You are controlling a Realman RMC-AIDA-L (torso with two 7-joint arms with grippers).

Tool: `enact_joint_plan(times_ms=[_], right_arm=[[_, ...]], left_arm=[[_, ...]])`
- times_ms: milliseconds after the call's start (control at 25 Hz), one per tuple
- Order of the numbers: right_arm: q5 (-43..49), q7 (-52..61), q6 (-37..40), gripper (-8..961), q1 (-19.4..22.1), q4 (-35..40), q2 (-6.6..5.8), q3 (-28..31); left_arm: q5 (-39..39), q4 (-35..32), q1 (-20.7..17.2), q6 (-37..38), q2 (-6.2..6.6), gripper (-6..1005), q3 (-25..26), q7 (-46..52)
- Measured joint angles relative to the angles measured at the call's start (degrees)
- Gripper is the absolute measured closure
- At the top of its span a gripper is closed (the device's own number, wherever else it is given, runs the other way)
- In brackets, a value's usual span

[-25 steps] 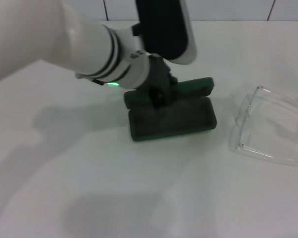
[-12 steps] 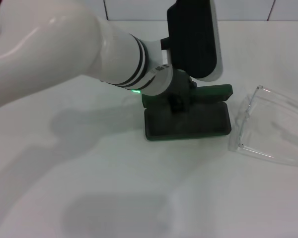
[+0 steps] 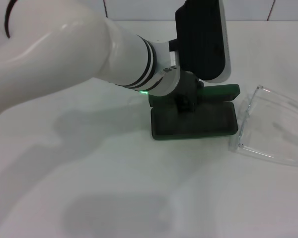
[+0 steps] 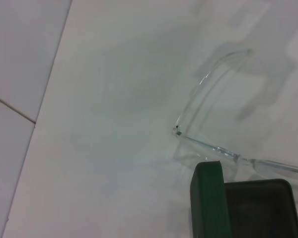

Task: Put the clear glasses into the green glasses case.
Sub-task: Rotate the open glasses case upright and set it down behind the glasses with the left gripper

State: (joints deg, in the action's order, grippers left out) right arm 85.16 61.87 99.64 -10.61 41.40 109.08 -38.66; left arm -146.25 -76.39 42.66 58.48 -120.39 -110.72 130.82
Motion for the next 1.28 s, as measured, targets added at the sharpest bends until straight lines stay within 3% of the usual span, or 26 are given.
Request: enact_joint_plan(times_ms=[1280], right_arm=[[0.0, -0.1, 0.1, 220, -0.1, 0.0, 0.08, 0.0]], left_arm=[[-0.5, 0.1, -1.2, -3.1, 0.19, 701, -4.3, -0.7]])
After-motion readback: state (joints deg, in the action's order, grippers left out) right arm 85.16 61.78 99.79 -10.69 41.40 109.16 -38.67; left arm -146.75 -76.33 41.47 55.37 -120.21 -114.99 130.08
